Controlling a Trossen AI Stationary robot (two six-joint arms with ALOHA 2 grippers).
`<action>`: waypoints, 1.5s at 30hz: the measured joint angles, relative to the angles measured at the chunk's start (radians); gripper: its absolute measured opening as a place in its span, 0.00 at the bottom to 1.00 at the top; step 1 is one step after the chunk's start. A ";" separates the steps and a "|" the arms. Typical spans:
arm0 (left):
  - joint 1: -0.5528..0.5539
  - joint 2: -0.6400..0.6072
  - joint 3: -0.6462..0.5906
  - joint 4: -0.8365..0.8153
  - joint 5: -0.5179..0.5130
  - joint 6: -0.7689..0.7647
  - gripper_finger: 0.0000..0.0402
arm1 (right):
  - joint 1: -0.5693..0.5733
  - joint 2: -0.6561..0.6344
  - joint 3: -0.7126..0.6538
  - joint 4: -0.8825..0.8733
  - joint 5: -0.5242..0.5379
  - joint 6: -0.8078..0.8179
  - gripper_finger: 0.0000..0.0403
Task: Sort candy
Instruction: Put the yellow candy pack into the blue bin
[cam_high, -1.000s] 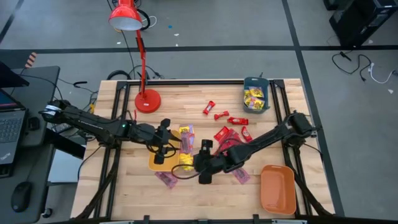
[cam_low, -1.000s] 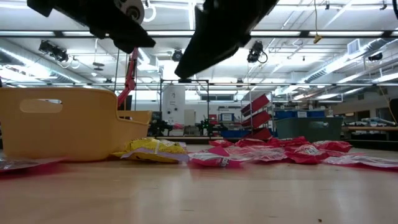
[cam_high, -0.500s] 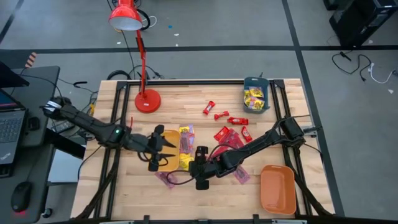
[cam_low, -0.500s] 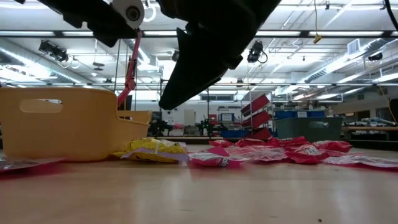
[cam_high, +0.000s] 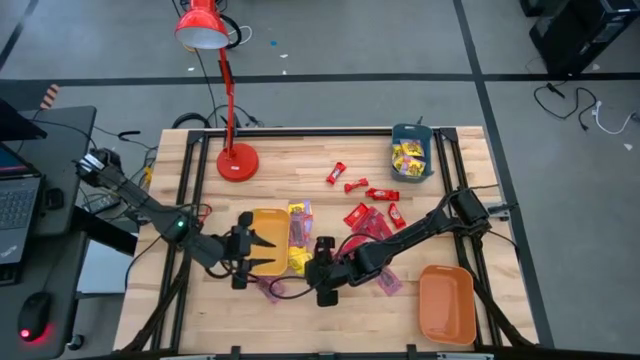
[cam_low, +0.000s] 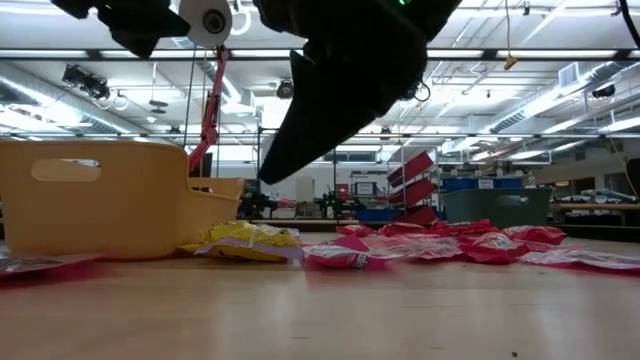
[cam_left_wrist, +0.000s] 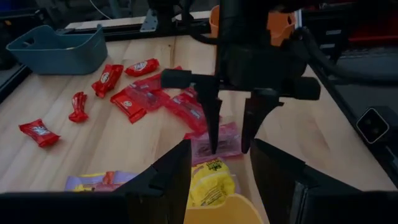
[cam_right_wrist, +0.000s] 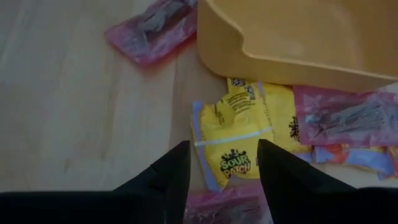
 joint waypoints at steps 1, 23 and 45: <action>-0.011 0.000 0.000 0.000 -0.012 -0.005 0.42 | -0.001 0.000 -0.005 0.013 0.000 -0.008 0.43; -0.091 0.000 0.000 -0.079 -0.174 -0.103 0.42 | -0.010 -0.001 -0.198 0.377 0.000 -0.031 0.43; -0.091 0.006 -0.001 -0.082 -0.195 -0.106 0.42 | -0.037 -0.001 -0.340 0.520 0.000 0.012 0.38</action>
